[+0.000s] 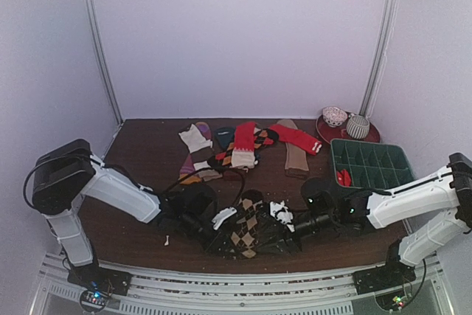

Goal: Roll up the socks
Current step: Roll a pair of socks at the center of the board.

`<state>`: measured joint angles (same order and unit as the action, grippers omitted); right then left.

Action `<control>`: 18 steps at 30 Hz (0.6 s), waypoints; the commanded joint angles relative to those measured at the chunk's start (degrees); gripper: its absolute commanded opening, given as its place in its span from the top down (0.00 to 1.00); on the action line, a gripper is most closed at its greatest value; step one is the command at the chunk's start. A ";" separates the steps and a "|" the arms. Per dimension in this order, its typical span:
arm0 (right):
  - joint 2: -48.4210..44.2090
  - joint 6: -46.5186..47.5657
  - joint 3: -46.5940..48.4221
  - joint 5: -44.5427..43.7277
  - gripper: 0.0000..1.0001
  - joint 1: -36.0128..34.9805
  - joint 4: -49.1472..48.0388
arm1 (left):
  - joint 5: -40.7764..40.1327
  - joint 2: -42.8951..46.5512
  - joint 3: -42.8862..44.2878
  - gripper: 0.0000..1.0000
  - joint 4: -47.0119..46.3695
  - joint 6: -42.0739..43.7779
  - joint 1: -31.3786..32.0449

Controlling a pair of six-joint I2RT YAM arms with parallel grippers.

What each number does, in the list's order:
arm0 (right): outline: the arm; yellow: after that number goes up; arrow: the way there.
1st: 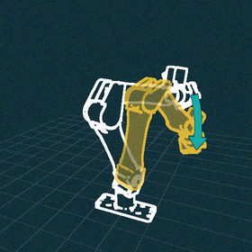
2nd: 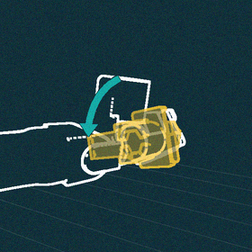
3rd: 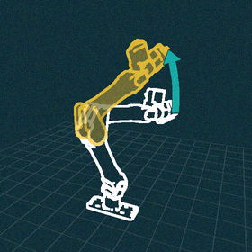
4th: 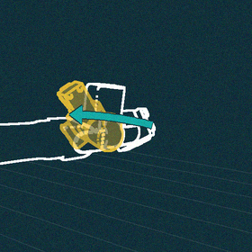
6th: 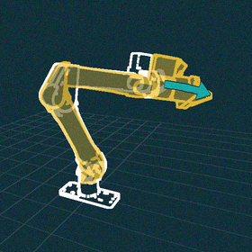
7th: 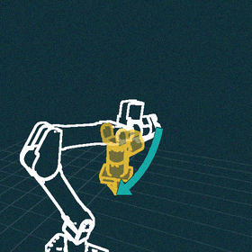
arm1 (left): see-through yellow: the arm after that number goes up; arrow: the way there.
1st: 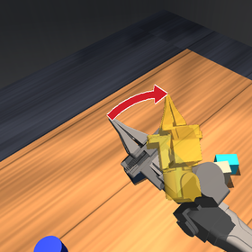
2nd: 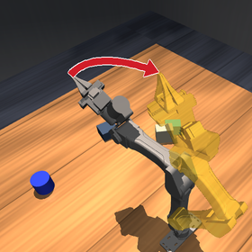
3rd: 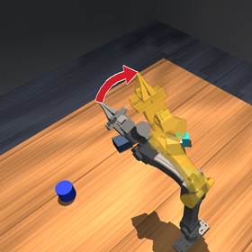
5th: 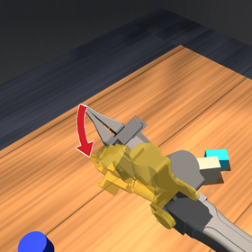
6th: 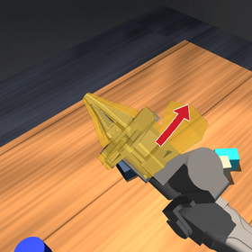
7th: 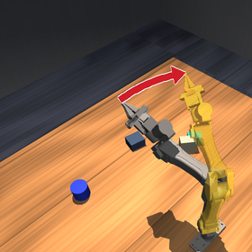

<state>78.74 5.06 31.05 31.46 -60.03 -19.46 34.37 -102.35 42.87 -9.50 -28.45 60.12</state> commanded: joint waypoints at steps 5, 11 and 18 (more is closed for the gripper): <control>6.88 12.22 -0.50 -8.92 0.49 -4.64 -6.73 | 5.19 -4.53 -0.15 1.00 9.39 -1.37 -1.08; 13.73 13.26 2.32 -8.51 0.49 -7.74 -6.66 | 3.70 -4.49 -0.77 1.00 10.09 -1.09 -2.11; 16.65 12.25 2.11 -12.59 0.52 -8.58 -10.54 | 3.07 -4.65 -0.97 1.00 9.94 -1.35 -2.20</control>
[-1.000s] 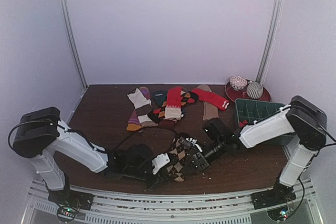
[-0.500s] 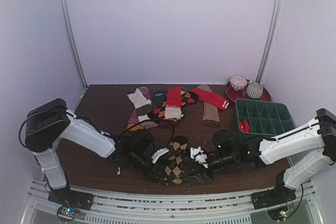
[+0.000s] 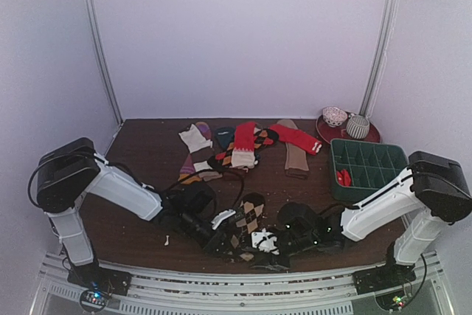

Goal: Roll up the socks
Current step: Roll a pair of socks at the center of the board.

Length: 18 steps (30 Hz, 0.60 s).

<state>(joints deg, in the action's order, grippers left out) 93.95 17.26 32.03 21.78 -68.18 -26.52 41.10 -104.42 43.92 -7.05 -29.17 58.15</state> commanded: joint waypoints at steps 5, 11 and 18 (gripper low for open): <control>4.84 -1.42 3.65 -4.03 0.72 -0.42 -1.16 | -3.75 -2.72 -1.65 1.00 7.40 -0.64 -0.23; 5.30 -10.00 2.61 -0.55 0.84 0.99 2.13 | -8.09 -0.51 -0.77 0.92 8.50 0.44 -0.31; 4.96 -20.66 -2.36 12.69 0.84 6.38 -0.76 | -20.38 9.11 0.61 0.25 8.29 4.81 -1.89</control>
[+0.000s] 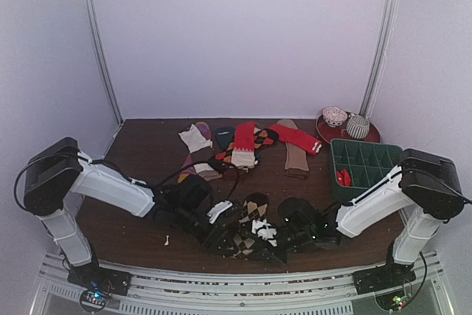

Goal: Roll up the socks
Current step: Roll a pair of socks at the center of the board.

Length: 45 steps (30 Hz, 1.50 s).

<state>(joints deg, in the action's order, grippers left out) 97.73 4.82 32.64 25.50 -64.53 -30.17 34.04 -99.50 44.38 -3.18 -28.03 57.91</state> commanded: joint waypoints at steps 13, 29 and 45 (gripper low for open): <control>17.33 -33.29 0.35 30.23 0.84 17.07 5.18 | -27.70 21.97 -12.74 0.07 -20.31 23.90 9.97; 17.89 -25.68 7.02 31.07 0.84 19.79 24.57 | -24.41 -1.41 -6.71 0.41 -28.35 27.25 11.44; 16.48 -26.55 7.49 30.90 0.82 19.96 22.58 | -23.82 -6.01 -7.26 1.00 -26.93 22.58 11.35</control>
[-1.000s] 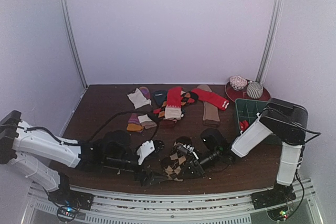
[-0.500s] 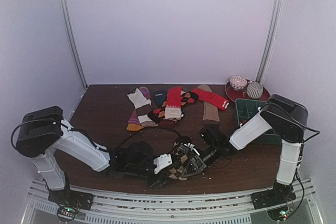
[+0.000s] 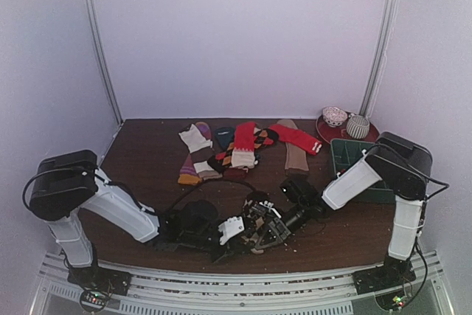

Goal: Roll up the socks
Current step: Roll a pair of socks at the center of the board.

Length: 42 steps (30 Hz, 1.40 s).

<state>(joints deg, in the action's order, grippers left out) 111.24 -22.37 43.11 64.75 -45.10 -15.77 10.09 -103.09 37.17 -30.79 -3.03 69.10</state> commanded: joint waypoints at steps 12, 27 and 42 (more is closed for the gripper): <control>-23.25 6.27 -12.13 -17.74 0.52 -0.55 -8.15 | 12.57 -2.45 1.26 1.00 16.50 -22.42 -8.48; -26.55 41.60 -13.73 -48.23 0.40 -19.21 -13.51 | 25.06 -10.24 4.01 1.00 27.45 -24.44 -12.21; -17.15 44.28 -12.66 -64.34 0.46 -22.34 -14.88 | 24.40 -10.11 3.25 1.00 29.44 -22.06 -12.80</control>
<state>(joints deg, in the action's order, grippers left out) 93.23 21.71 32.58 8.56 -67.26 -27.20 37.39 -108.68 44.73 -19.35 -26.48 55.94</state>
